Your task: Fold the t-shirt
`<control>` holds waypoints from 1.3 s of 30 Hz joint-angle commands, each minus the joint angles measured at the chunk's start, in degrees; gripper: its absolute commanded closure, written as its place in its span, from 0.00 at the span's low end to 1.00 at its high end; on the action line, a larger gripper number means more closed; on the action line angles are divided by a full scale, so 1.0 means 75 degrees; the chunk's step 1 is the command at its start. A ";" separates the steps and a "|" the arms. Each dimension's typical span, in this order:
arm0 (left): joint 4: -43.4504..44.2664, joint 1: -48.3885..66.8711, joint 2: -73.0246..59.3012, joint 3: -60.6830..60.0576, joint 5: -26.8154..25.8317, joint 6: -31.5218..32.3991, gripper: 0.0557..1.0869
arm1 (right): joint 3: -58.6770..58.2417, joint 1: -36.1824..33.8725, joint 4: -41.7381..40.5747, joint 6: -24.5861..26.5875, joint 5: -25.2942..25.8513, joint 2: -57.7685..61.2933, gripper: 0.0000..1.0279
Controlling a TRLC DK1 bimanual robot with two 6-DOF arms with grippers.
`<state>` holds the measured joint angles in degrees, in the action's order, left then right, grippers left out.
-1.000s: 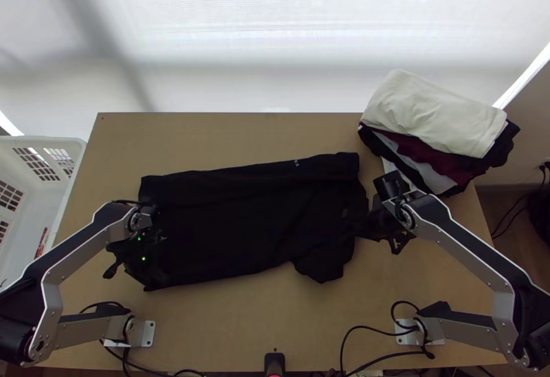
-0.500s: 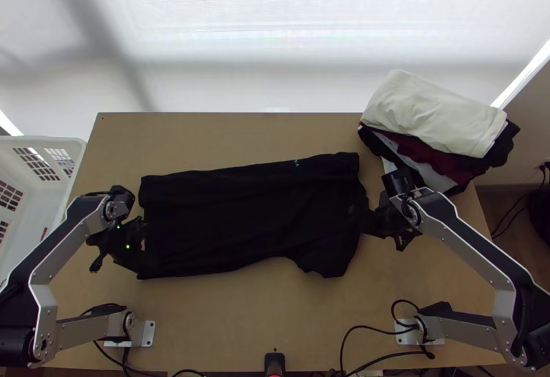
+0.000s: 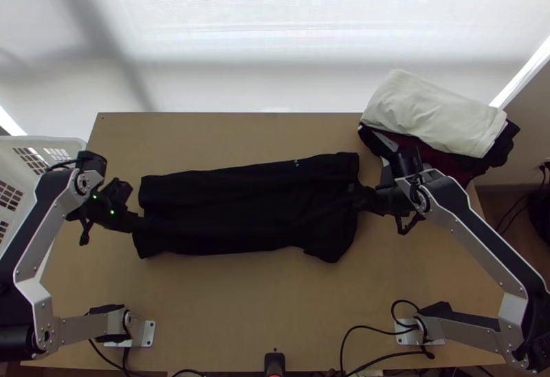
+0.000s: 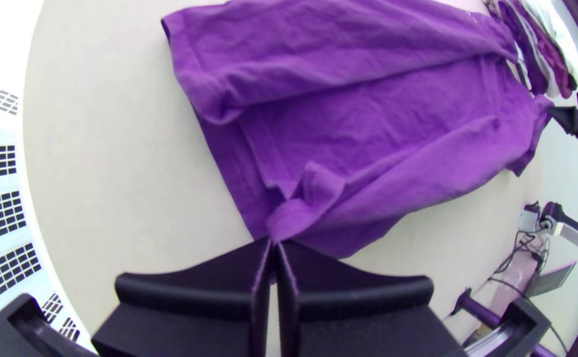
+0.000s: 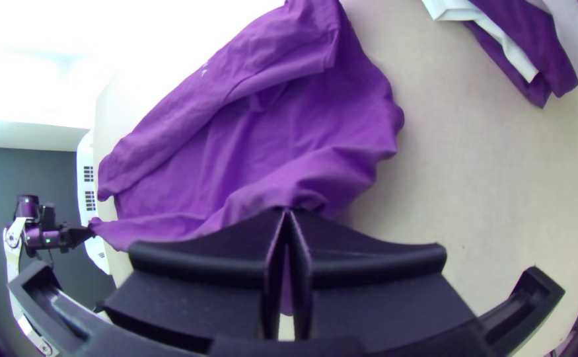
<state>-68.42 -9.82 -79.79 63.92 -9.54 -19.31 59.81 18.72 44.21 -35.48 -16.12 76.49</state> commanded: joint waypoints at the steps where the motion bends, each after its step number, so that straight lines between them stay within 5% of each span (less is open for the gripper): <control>1: 0.0252 -0.0284 -0.0342 0.0430 -0.0134 0.0395 0.96 | 0.0322 0.0012 0.0047 0.0102 -0.0019 0.0149 0.97; 39: 0.0756 -0.0495 -0.2557 0.3278 -0.0052 0.1860 0.96 | 0.4459 -0.0375 0.0036 0.0020 0.0239 0.4145 0.97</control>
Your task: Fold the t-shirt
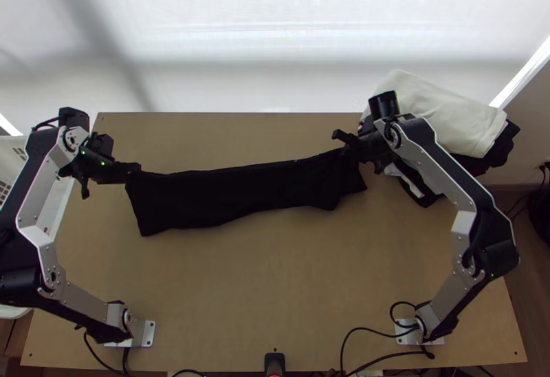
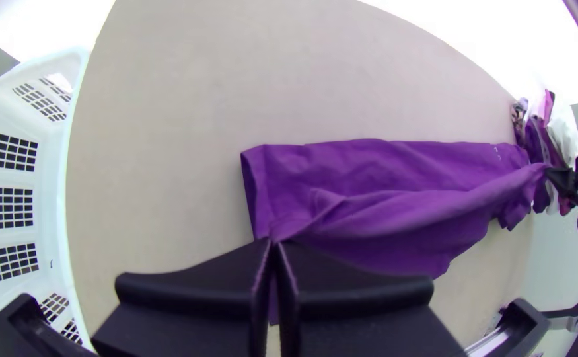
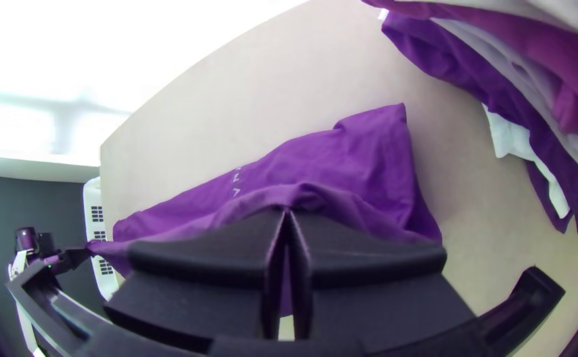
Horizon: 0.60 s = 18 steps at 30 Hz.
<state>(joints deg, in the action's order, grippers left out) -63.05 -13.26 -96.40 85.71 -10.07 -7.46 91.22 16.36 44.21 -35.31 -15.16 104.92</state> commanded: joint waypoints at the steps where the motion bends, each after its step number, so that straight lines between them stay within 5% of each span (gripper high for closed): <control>1: 0.0051 -0.0025 -0.0447 0.0419 0.0018 0.0339 0.96 | 0.0294 -0.0049 0.0036 0.0009 0.0158 0.0448 0.97; 6: 0.0355 0.0080 -0.0787 0.0255 0.0030 0.0714 0.96 | 0.0283 -0.0002 -0.0117 0.0020 0.0568 0.0741 0.96; 8: 0.0508 0.0115 -0.0799 0.0126 0.0030 0.0937 0.93 | 0.0212 0.0022 -0.0293 -0.0003 0.0720 0.0741 0.75; 11: 0.0426 0.0279 -0.0717 0.0115 0.0030 0.0960 0.31 | 0.0247 0.0092 -0.0410 -0.0015 0.0896 0.0694 0.19; 13: 0.0543 0.0279 -0.0623 0.0115 0.0018 0.1148 0.27 | 0.0212 0.0174 -0.0644 -0.0015 0.1154 0.0424 0.05; 18: 0.0918 0.0057 -0.0154 -0.0014 -0.0076 0.1171 0.11 | 0.0060 0.0573 -0.1218 0.0067 0.1494 -0.0748 0.04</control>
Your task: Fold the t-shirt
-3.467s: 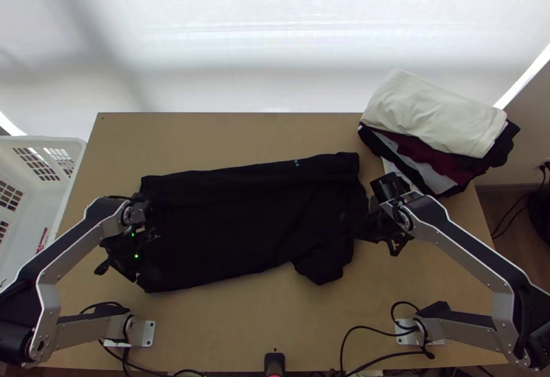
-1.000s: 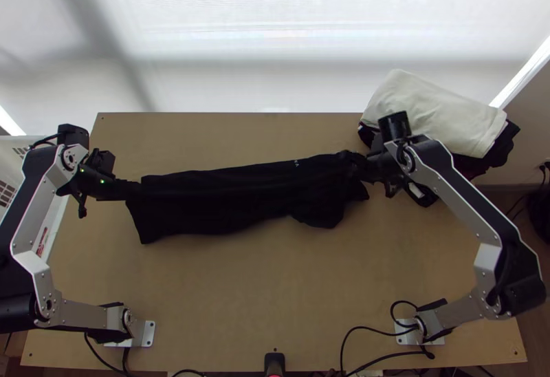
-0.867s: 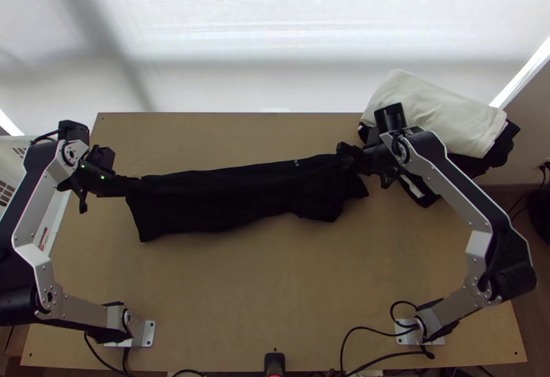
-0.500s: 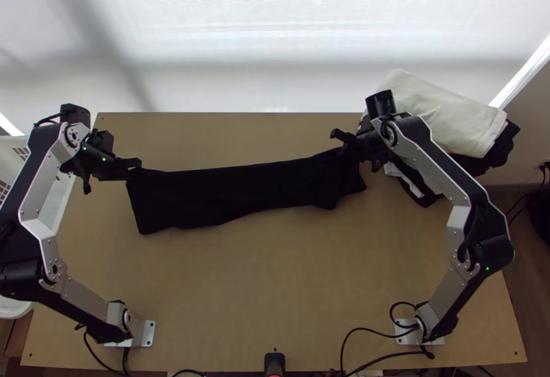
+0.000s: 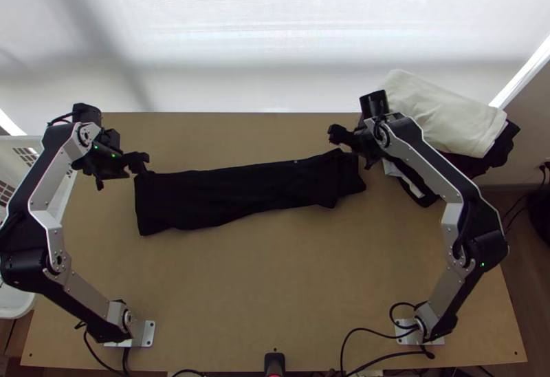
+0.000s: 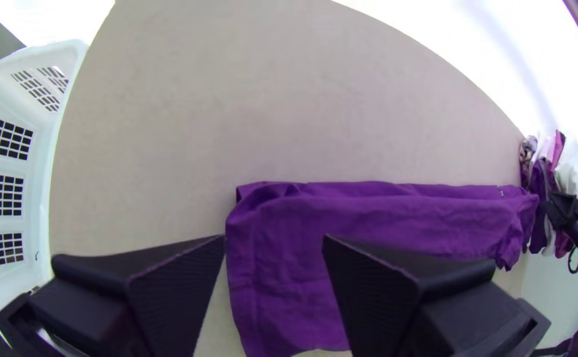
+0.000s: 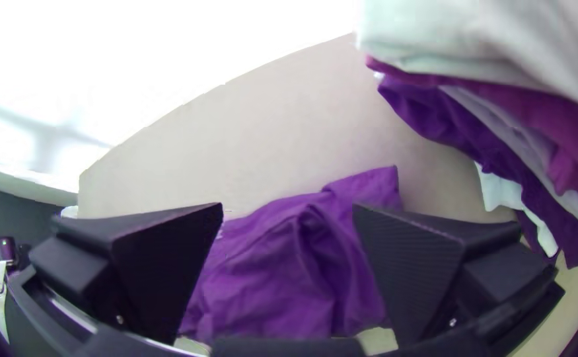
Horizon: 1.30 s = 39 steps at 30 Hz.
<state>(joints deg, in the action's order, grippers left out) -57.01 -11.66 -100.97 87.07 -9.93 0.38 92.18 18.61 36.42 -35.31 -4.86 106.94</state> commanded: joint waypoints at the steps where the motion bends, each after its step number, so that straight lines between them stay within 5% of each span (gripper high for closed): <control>1: 0.0137 -0.0226 0.0548 -0.0230 -0.0164 0.0090 0.09 | -0.0057 0.0366 -0.0181 0.0079 0.0121 -0.1215 0.04; 11: 0.0629 -0.1609 0.0994 -0.1414 -0.2836 -0.0754 0.09 | 0.0002 0.0835 0.0030 -0.0144 -0.0113 -0.2469 0.04; 23: 0.1414 -0.1820 0.0900 -0.2656 -0.3035 -0.1363 0.06 | 0.0342 0.0284 0.0276 -0.0683 -0.1648 -0.2211 0.04; 39: 0.2199 -0.1715 0.0068 -0.3418 -0.3035 -0.1492 0.06 | 0.0705 0.0214 0.0429 -0.0741 -0.1801 -0.1895 0.04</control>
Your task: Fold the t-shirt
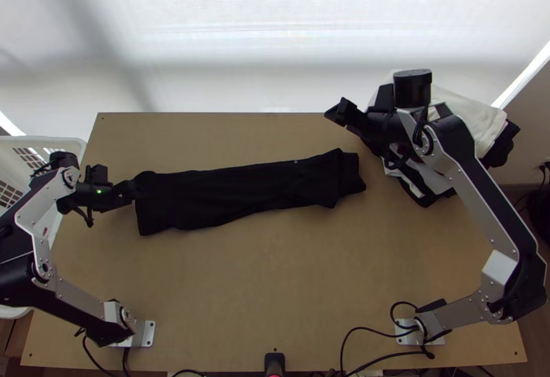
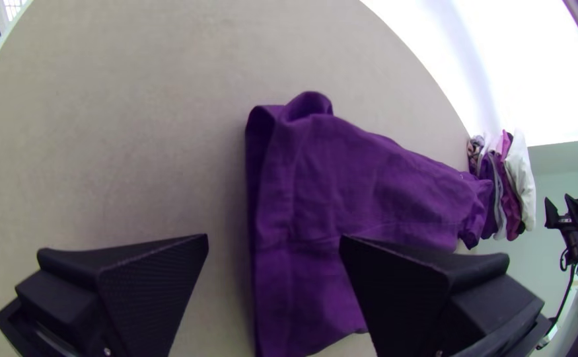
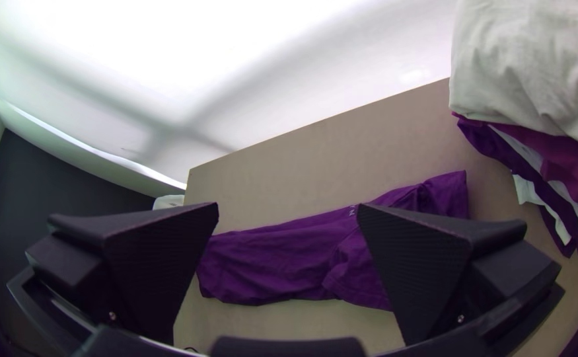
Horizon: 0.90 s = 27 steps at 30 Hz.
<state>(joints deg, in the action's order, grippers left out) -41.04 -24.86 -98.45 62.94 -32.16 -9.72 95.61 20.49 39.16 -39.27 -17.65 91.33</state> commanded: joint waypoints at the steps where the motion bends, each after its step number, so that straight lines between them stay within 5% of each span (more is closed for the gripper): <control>1: 0.0081 0.0069 -0.0314 -0.0212 -0.0071 -0.0123 0.06 | 0.0283 -0.0037 0.0088 -0.0202 -0.0096 0.0209 0.04; 15: 0.0597 0.1545 -0.0490 -0.0610 -0.0305 0.0850 0.07 | 0.0564 -0.0084 0.0193 -0.0214 -0.0096 0.0338 0.04; 17: 0.0643 0.1651 -0.0478 -0.0622 -0.0294 0.0967 0.22 | 0.0564 -0.0107 0.0193 -0.0225 -0.0096 0.0338 0.04; 20: 0.0901 0.1499 -0.0455 -0.0528 -0.0294 0.1225 0.96 | 0.0564 -0.0154 0.0228 -0.0214 -0.0096 0.0292 0.04; 27: 0.0128 0.0198 -0.0431 0.0034 -0.0294 0.0452 0.96 | 0.0494 -0.0248 0.0252 -0.0190 -0.0096 0.0209 0.04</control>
<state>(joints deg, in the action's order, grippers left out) -36.86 -18.87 -100.90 61.17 -34.54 -3.01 98.32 19.14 40.80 -39.46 -17.65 92.82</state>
